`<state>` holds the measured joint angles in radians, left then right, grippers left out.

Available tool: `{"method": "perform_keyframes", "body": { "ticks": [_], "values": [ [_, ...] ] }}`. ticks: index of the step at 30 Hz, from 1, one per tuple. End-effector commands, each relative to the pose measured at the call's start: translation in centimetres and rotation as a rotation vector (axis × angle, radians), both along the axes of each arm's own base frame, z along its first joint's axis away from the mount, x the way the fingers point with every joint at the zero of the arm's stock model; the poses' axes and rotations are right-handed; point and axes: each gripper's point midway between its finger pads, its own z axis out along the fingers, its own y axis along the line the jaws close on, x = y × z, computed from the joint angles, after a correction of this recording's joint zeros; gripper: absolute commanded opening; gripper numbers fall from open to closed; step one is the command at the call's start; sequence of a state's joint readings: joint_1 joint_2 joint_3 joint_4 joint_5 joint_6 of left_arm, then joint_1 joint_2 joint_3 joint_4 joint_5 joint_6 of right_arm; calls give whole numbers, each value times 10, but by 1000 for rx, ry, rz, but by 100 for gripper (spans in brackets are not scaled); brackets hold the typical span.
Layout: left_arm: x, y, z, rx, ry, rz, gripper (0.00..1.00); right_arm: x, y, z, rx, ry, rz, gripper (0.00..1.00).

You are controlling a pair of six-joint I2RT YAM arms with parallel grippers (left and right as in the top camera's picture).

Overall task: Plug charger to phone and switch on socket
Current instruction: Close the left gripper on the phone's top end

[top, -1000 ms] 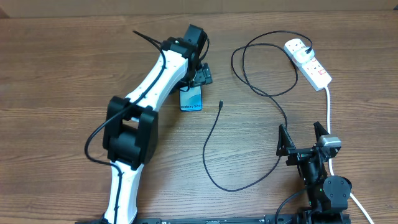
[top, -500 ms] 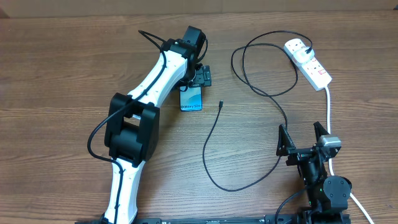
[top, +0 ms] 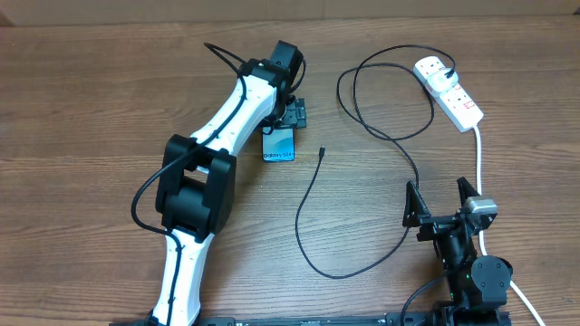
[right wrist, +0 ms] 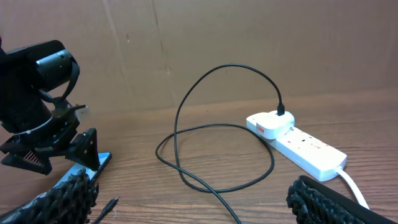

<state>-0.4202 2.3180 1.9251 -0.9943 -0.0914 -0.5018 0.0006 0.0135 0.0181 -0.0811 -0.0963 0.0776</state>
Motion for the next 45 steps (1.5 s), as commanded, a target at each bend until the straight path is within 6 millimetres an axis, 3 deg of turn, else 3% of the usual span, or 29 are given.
{"method": "perform_keyframes", "body": {
  "ticks": [1,15,18,21,30,34,38,45],
  "values": [
    [2,2,-10,44,-6,18,100,0,-2,-1,-4,-5,-9,100],
    [-10,-6,-53,4,102,-19,100,0,-2,-1,-4,-5,-9,100],
    [-13,-4,-58,10,117,-17,82,0,-2,-1,-4,-5,-9,100],
    [-13,-4,-58,8,117,-11,71,0,-2,-1,-4,-5,-9,100],
    [-15,-3,-58,12,125,-10,68,0,-2,-1,-4,-5,-9,100],
    [-14,-2,-58,17,123,-7,84,0,-2,-1,-4,-5,-9,100],
    [-12,2,-59,-29,142,13,86,0,-2,-1,-4,-5,-9,100],
    [-16,8,-60,-41,171,19,78,0,-2,-1,-4,-5,-9,100]
  ]
}}
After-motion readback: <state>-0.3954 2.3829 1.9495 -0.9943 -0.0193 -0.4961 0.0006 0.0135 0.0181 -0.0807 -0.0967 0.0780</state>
